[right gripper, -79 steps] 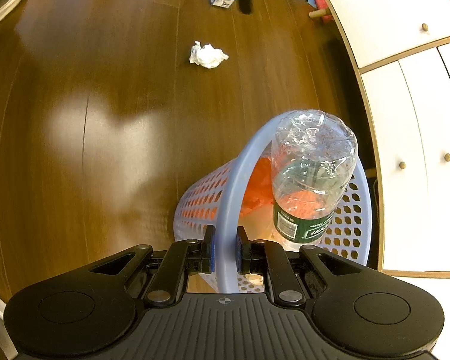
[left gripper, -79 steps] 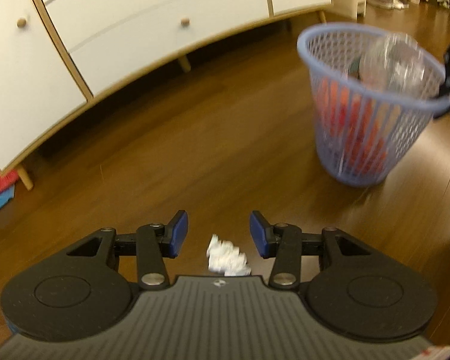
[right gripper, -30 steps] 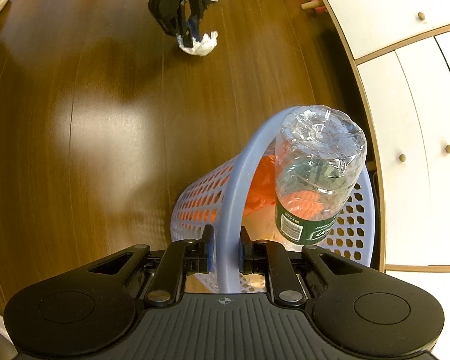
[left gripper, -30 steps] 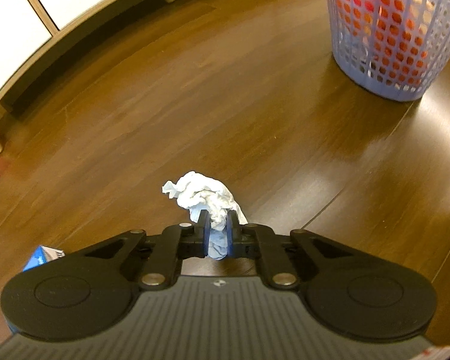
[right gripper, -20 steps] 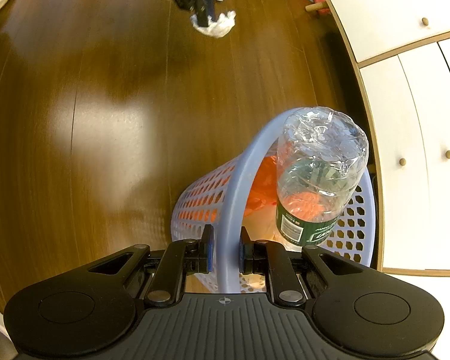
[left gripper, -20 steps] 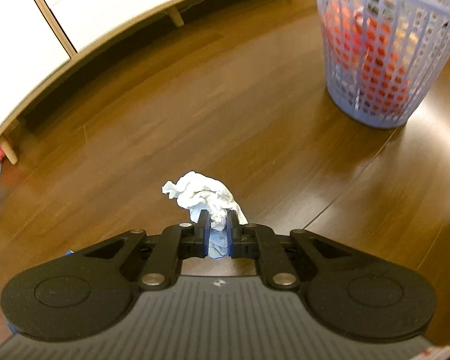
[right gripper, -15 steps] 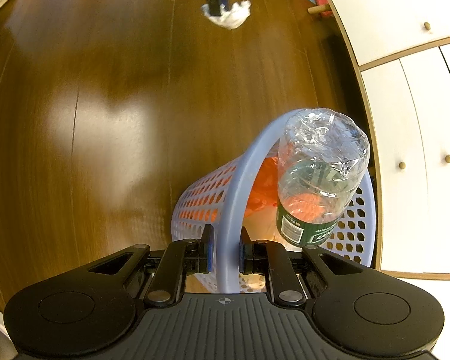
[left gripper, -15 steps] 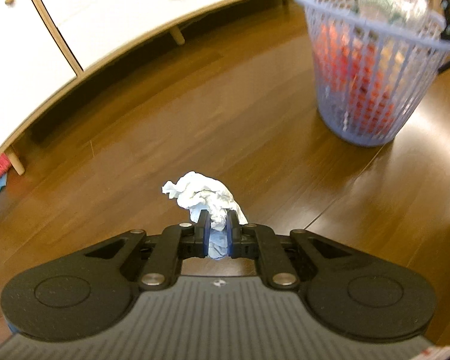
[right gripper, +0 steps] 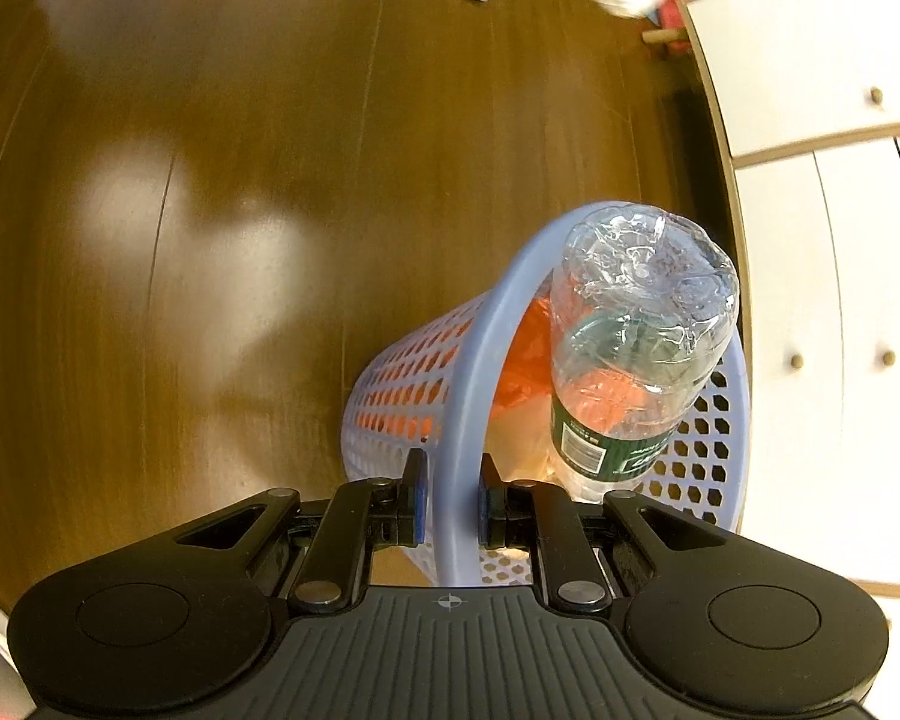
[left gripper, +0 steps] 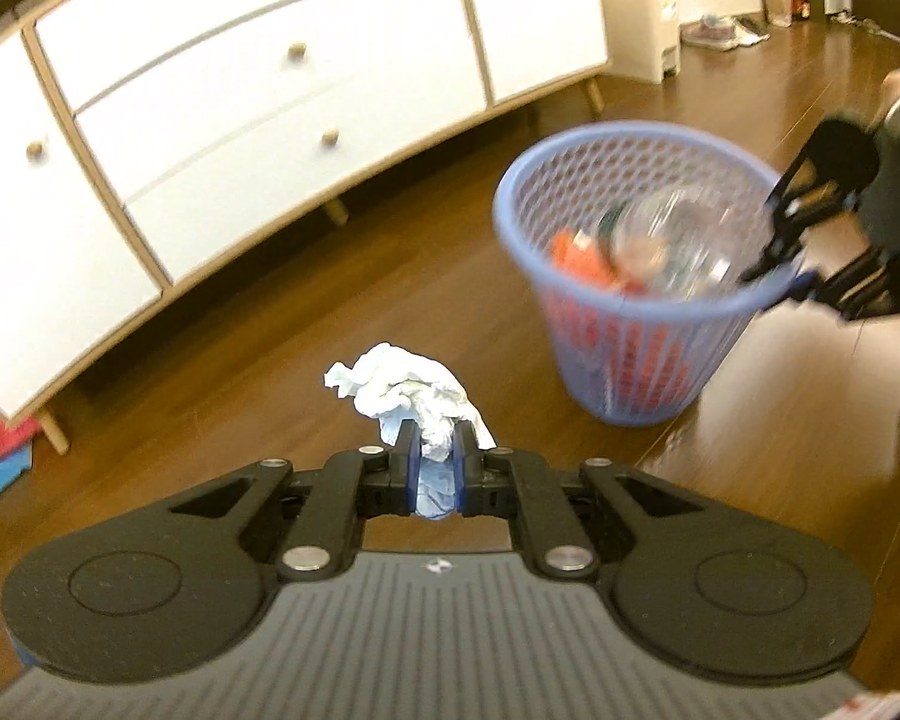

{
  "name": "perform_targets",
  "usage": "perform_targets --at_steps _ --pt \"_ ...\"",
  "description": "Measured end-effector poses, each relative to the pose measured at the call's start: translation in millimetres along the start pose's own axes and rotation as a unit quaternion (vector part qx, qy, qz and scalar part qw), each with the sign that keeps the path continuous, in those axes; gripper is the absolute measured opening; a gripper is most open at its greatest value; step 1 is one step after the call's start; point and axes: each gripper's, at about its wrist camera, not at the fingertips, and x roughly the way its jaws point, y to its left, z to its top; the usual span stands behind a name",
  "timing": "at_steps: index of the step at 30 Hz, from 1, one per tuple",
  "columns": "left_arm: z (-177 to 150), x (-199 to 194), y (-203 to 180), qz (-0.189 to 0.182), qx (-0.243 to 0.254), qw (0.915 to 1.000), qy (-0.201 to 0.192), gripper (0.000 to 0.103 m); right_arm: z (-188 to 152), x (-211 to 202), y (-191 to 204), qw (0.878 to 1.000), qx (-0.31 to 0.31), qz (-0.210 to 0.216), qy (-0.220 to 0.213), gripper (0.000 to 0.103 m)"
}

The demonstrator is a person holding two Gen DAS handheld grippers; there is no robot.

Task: Collect trash
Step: 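Close the left tool on the tissue and lift it toward the basket, then hold the tissue over the basket held by the right tool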

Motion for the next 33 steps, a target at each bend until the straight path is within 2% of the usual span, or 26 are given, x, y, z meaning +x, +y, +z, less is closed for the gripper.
perform_targets --at_steps 9,18,33 --pt "40 -20 -28 -0.016 0.025 0.9987 -0.040 0.008 0 3 5 0.999 -0.033 -0.010 -0.002 0.012" --pt "66 -8 -41 -0.020 0.041 0.9972 -0.058 0.008 -5 -3 10 0.999 -0.046 -0.013 -0.009 0.013" --pt "64 22 -41 -0.034 0.053 0.9966 -0.053 0.008 -5 -2 8 0.999 -0.044 -0.014 -0.007 0.013"
